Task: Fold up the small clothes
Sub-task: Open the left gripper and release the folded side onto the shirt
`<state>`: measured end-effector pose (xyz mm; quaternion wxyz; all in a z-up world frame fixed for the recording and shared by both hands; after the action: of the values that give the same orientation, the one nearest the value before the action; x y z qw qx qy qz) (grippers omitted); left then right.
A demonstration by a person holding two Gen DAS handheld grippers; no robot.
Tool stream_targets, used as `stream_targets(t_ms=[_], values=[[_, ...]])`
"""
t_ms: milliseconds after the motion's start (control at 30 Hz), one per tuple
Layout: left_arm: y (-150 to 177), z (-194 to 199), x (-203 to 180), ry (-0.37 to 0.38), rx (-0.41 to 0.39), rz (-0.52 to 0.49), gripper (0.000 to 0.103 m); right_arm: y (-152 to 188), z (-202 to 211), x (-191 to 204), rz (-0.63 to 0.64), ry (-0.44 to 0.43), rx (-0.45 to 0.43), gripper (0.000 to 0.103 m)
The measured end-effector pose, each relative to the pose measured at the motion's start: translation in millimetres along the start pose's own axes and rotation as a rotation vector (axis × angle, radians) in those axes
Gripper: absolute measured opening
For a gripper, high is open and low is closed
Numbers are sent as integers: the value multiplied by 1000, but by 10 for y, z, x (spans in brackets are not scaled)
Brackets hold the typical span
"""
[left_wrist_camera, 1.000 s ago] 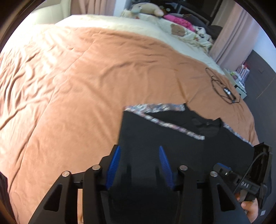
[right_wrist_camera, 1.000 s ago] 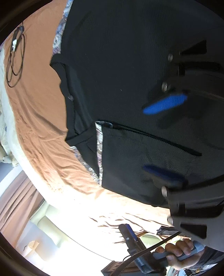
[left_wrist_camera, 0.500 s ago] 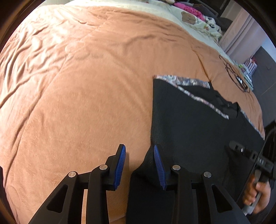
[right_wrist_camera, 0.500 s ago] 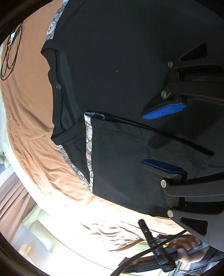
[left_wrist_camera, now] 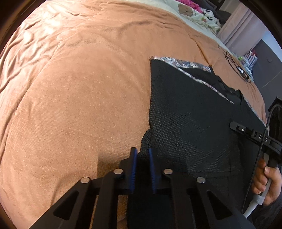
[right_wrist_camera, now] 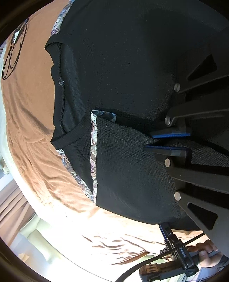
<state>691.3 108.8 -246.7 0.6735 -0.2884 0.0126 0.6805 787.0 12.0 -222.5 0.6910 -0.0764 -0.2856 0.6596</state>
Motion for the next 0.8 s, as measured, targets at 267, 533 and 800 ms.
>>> stream_targets(t_ms=[267,533,800], values=[[4,85,160,-1,-24,51,11,133,80,23,5,38,-12,2],[-44,193,89,-9,-34,56,20,23,312,21,35,61,-56,65],[-51,452,-115,-10,-94,45,63,101,602,-140,47,33,-63,65]])
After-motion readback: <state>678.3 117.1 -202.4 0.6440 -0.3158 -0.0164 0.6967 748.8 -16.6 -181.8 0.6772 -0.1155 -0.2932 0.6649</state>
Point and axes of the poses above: each gripper's, at about its wrist camera, not at the fingertips, and z roughly against the way its jaws point, x to its left, y to its underside, the point moved 10 cm from there along -z, roughly the way its jaws point, and after that the axes turned 9 degrees about y, right-handed, at the moved point
